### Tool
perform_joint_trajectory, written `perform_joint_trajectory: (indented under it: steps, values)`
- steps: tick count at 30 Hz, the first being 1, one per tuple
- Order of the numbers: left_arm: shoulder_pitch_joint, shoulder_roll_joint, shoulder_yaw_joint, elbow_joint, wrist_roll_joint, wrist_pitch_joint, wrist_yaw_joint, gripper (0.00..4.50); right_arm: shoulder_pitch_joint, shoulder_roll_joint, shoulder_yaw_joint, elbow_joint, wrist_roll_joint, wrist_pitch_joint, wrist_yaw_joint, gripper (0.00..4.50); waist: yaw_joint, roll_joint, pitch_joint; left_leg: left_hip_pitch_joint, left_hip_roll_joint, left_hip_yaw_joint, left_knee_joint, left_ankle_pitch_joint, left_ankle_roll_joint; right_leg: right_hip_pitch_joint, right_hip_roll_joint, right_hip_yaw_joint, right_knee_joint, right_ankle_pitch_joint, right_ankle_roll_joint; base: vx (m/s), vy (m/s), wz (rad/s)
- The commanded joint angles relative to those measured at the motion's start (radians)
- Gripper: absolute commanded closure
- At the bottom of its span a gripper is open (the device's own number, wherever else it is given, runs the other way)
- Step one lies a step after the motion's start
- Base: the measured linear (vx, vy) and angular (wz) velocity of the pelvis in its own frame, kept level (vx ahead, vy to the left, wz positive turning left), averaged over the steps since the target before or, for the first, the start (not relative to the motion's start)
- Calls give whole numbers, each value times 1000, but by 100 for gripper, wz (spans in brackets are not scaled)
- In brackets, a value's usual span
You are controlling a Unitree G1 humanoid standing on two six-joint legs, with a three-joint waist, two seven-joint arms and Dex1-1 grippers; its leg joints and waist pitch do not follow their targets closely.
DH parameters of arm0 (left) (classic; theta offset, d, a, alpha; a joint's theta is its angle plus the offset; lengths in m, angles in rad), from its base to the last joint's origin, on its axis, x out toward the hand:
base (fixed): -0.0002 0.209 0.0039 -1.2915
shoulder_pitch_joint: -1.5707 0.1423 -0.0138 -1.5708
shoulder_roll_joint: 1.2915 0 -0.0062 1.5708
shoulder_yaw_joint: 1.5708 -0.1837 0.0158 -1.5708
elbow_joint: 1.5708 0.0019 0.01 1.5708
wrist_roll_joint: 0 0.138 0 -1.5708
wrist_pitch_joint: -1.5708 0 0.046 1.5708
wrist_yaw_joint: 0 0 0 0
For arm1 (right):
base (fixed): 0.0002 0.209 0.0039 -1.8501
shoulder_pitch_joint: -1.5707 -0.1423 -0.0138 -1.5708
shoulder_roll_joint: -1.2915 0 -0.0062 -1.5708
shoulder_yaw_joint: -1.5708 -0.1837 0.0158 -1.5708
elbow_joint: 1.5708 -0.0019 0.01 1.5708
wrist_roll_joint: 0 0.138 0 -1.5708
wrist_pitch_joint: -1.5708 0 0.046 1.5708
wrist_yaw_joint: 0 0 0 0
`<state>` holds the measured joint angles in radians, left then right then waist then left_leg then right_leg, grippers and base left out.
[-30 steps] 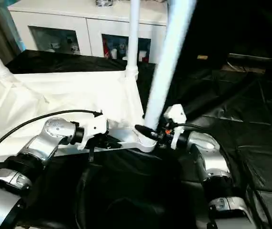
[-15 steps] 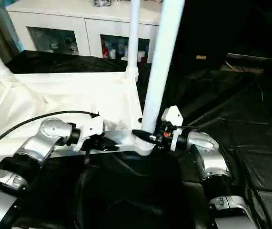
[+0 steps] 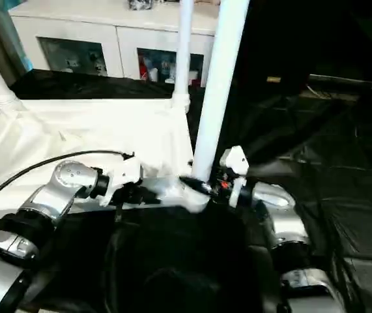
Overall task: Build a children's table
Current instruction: Insert table leg to table base
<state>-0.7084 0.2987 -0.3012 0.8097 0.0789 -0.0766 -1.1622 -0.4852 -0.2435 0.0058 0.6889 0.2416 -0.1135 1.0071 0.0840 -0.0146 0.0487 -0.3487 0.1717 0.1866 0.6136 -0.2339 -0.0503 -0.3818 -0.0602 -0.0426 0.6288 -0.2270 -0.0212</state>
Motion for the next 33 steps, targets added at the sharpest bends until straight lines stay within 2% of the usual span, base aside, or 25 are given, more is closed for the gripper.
perform_joint_trajectory:
  steps: [1, 4, 7, 8, 10, 11, 14, 18, 22, 29, 30, 31, 32, 33]
  values:
    - [-67, -26, 34, 1, 4, 30, 93, 450, 23, 21, 2, 121, -50, 40, -119, 259, -5, 5, -39, 13, 78, -33, -104, -215, 1, 27, -110, 60, -96, -246, -249, 0, 0, 0]
    - [-95, -49, 45, 26, 10, 68, 156, 450, -2, 48, -18, 155, -50, 45, -209, 259, -6, 2, -40, 9, 77, -34, -106, -204, -4, 30, -110, 60, -95, -234, -241, 0, 0, 0]
    - [-137, -90, 45, 68, 35, 135, 260, 450, -59, 94, -41, 239, -68, 55, -397, 259, -13, 5, -43, 7, 75, -31, -103, -167, -4, 28, -109, 59, -88, -164, -259, 0, 0, 0]
    - [-150, -106, 47, 85, 42, 154, 301, 450, -80, 108, -50, 269, -76, 55, -459, 259, -14, 2, -45, 8, 72, -31, -101, -146, -6, 31, -107, 58, -86, -139, -262, 0, 0, 0]
    - [-164, -123, 50, 105, 46, 173, 341, 450, -100, 122, -60, 299, -82, 55, -522, 259, -12, 2, -47, 5, 68, -29, -96, -113, 9, 37, -109, 58, -84, -87, -269, 0, 0, 0]
    - [-177, -142, 50, 126, 56, 190, 396, 450, -124, 137, -71, 325, -81, 60, -584, 259, -13, 3, -52, 3, 68, -27, -93, -63, 30, 41, -105, 56, -75, 1, -278, 0, 0, 0]
    - [-200, -181, 49, 162, 73, 223, 494, 450, -171, 170, -89, 366, -85, 72, -704, 259, -12, 6, -55, 4, 65, -25, -89, -16, 53, 42, -101, 53, -67, 106, -297, 0, 0, 0]
    - [-215, -212, 50, 185, 81, 237, 550, 450, -212, 206, -98, 395, -88, 75, -780, 259, -12, 7, -52, 4, 68, -26, -93, -60, 61, 44, -103, 51, -73, 66, -303, 0, 0, 0]
    - [-224, -219, 52, 197, 83, 233, 567, 450, -229, 225, -101, 413, -92, 69, -798, 259, -14, 6, -47, 8, 71, -26, -100, -131, 35, 40, -105, 53, -84, -33, -288, 0, 0, 0]
    - [-234, -217, 54, 217, 81, 223, 579, 450, -248, 234, -80, 443, -127, 46, -809, 259, -19, 4, -47, 6, 69, -27, -100, -123, 34, 41, -104, 53, -84, -34, -281, 0, 0, 0]
    - [-234, -217, 55, 217, 80, 223, 579, 450, -249, 235, -81, 443, -125, 43, -800, 224, -19, 4, -46, 5, 70, -27, -100, -121, 39, 41, -106, 54, -84, -30, -282, 0, 0, 0]
    - [-234, -217, 56, 219, 80, 220, 580, 450, -251, 236, -84, 442, -123, 38, -789, 224, -20, 2, -46, 5, 70, -26, -100, -120, 41, 41, -106, 54, -85, -31, -283, 0, 0, 0]
    - [-234, -218, 56, 221, 80, 217, 580, 450, -253, 236, -86, 442, -122, 35, -784, 189, -19, 3, -47, 4, 70, -26, -99, -117, 44, 41, -106, 54, -84, -27, -284, 0, 0, 0]
    - [-232, -217, 57, 220, 79, 211, 577, 450, -256, 236, -86, 439, -122, 32, -773, 187, -20, 3, -47, 4, 70, -27, -99, -117, 46, 41, -106, 53, -84, -25, -285, 0, 0, 0]
